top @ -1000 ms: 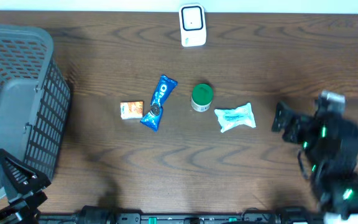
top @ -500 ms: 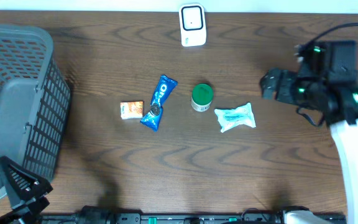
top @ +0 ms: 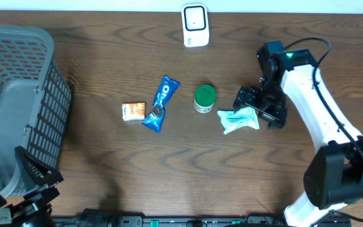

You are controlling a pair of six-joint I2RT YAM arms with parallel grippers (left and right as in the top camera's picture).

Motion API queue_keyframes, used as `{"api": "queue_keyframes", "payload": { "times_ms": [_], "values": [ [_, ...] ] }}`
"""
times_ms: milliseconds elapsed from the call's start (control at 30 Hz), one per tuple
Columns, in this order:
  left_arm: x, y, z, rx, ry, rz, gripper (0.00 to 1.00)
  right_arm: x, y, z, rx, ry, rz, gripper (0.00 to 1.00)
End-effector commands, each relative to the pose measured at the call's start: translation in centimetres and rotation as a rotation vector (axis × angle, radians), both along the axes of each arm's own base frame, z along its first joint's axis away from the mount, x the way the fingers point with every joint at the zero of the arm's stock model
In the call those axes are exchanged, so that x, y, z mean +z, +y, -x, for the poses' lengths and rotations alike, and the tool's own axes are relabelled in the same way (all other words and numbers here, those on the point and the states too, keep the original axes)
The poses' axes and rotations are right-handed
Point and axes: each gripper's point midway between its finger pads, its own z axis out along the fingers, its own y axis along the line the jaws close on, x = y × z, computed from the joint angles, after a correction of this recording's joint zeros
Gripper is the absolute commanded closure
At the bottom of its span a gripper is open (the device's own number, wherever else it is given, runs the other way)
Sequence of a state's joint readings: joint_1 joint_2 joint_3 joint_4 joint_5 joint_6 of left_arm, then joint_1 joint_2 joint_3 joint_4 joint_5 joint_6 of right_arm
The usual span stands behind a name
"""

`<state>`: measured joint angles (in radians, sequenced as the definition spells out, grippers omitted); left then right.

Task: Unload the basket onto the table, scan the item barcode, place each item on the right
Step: 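Reach the right gripper to the mint-green wipes pack and grasp it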

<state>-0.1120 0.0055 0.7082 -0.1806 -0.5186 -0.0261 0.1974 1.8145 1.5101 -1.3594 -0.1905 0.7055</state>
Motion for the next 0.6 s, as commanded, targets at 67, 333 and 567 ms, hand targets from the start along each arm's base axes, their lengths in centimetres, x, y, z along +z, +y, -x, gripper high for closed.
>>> {"api": "queue_keyframes", "payload": {
  "times_ms": [67,333,567],
  "values": [
    [0.2,-0.1,0.1,-0.005,-0.008,-0.002,0.02,-3.3,0.6,-1.1,-0.618,0.057,0.087,0.05],
    [0.2,-0.1,0.1,-0.005,-0.008,-0.002,0.02,-9.8,2.4,-0.3,-0.721,0.036,0.016,0.19],
    [0.1,-0.1,0.1,-0.005,-0.007,-0.002,0.02,-12.3,1.9,-1.0,-0.713,-0.058,0.002,0.92]
  ]
}}
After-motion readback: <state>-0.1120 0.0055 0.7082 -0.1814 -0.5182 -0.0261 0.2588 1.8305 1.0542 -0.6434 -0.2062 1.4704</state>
